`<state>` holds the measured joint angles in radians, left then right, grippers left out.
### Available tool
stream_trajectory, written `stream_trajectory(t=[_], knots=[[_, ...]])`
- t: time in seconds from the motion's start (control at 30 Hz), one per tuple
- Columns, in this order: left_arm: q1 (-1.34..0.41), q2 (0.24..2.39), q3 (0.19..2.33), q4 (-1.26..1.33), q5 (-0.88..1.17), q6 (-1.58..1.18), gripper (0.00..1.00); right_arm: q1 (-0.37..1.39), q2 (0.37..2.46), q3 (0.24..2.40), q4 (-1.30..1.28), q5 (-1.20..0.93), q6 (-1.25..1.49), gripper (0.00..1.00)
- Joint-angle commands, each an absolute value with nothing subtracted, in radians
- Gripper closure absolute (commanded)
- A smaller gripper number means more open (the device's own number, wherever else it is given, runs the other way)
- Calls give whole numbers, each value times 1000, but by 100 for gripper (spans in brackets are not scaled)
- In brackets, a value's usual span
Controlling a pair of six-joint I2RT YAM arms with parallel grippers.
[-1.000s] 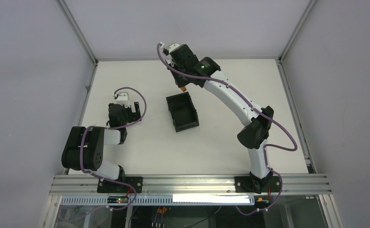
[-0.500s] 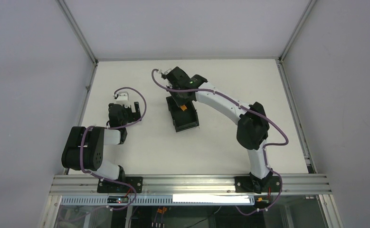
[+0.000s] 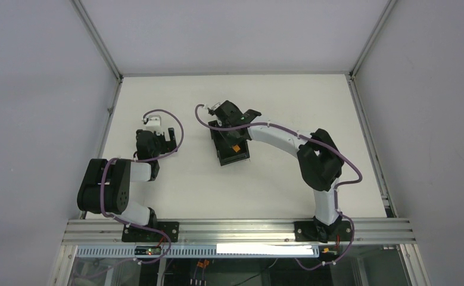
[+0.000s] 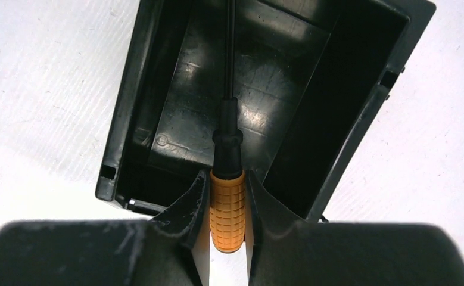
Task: Put the screwdriver in the bin
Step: Place the screwdriver in the bin.
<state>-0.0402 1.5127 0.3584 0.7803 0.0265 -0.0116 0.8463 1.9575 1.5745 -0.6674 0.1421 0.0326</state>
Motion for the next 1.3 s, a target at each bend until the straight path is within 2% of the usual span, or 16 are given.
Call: stream_trajectory(t=[0.0,0.17,0.33,0.47,0.63,0.93,1.27], knots=[[-45,1508,383,805,17,-12,1,853,1899,1552,-563,147,-23,93],[-46,1507,383,805,17,-12,1,853,1912,1530,-526,159,-61,83],[-45,1508,383,805,17,-12,1,853,1919,1534,-525,175,-82,82],[-46,1508,383,805,17,-12,1,853,1904,1533,-527,172,-85,69],[-46,1507,383,805,17,-12,1,857,1875,1534,-530,176,-81,63],[-45,1508,383,805,16,-12,1,863,1841,1562,-559,177,-67,59],[-45,1508,383,805,17,-12,1,865,1818,1690,-650,193,-55,55]])
